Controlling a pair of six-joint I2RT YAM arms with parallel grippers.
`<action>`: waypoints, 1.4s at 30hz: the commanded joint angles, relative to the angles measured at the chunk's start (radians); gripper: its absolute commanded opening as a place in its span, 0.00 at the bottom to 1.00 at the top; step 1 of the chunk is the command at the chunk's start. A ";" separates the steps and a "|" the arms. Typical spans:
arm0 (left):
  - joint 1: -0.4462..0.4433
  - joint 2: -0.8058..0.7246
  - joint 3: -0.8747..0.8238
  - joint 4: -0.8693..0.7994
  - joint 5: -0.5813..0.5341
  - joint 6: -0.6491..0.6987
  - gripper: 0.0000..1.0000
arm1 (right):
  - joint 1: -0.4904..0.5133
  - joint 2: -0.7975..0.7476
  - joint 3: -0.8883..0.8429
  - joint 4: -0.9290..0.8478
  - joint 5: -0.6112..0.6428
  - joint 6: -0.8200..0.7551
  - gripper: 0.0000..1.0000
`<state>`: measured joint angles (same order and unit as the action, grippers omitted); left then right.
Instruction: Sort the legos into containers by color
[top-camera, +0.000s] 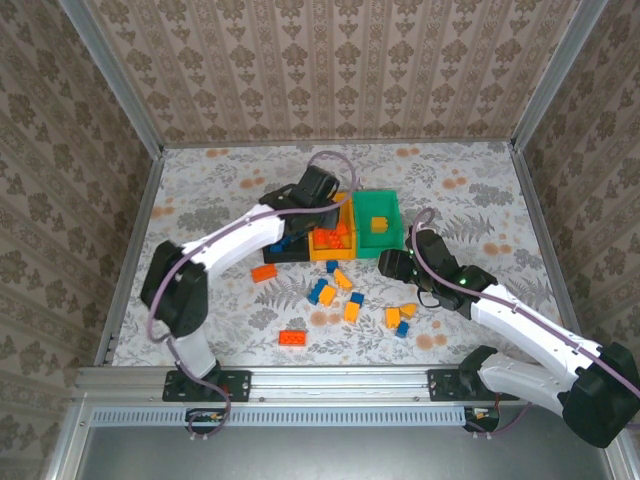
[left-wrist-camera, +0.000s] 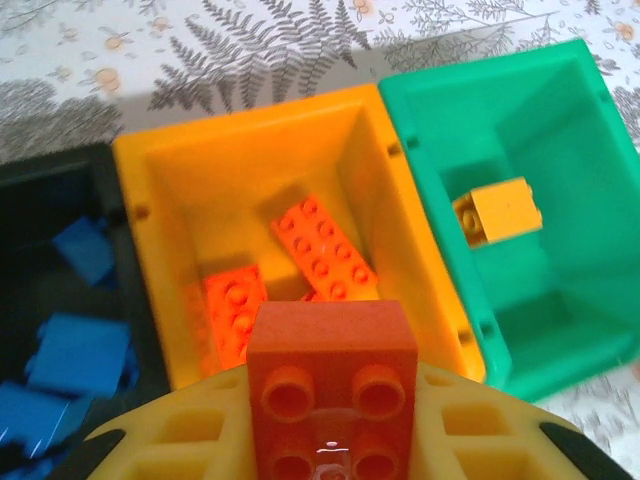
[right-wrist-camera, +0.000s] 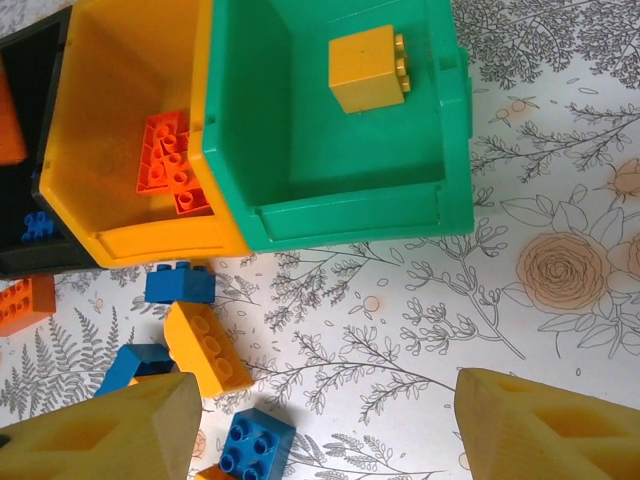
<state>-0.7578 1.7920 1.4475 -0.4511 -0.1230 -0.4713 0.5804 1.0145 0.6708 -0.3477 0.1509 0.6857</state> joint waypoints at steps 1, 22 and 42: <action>0.008 0.085 0.085 -0.019 0.040 0.043 0.19 | -0.008 -0.008 -0.016 -0.044 0.015 0.012 0.70; -0.059 -0.218 -0.143 0.148 0.057 -0.005 0.90 | 0.135 0.083 0.017 -0.089 -0.048 0.003 0.70; -0.186 -0.904 -0.841 0.129 -0.165 -0.217 1.00 | 0.392 0.529 0.186 -0.064 -0.035 0.050 0.71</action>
<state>-0.9360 0.9287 0.6373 -0.3080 -0.2379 -0.6312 0.9676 1.5143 0.8211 -0.4122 0.1040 0.7097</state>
